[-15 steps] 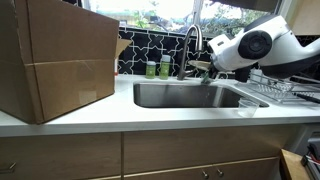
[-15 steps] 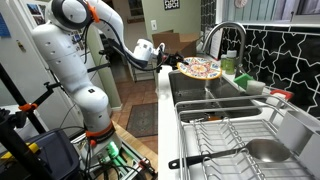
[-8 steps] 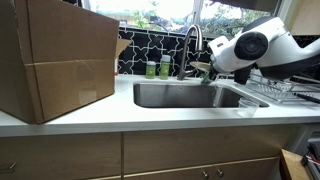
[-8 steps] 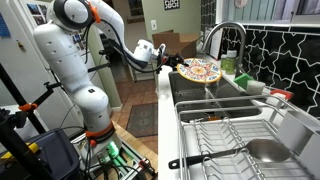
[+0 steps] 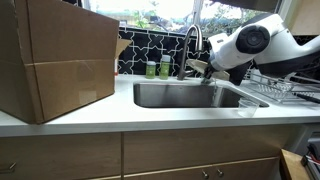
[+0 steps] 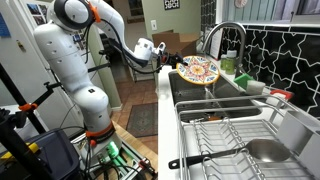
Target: Rinse the orange plate under the faucet then place it on the plate rack
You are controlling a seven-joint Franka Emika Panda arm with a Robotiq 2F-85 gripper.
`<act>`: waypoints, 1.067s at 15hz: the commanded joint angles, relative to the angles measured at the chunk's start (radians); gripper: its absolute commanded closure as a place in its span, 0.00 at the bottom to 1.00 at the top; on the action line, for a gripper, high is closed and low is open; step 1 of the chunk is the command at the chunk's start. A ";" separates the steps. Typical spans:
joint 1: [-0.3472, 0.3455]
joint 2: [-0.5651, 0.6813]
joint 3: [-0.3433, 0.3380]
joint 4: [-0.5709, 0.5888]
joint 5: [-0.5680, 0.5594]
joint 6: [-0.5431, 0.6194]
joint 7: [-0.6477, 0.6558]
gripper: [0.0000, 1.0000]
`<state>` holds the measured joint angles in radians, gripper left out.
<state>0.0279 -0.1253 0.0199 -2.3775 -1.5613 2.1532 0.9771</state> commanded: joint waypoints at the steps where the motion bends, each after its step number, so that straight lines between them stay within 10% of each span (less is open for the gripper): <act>1: 0.001 -0.009 -0.013 0.022 0.017 0.078 0.033 0.97; 16: -0.008 -0.010 -0.008 0.066 0.058 -0.015 0.036 0.97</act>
<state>0.0196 -0.1303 0.0102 -2.3085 -1.5278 2.1983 1.0328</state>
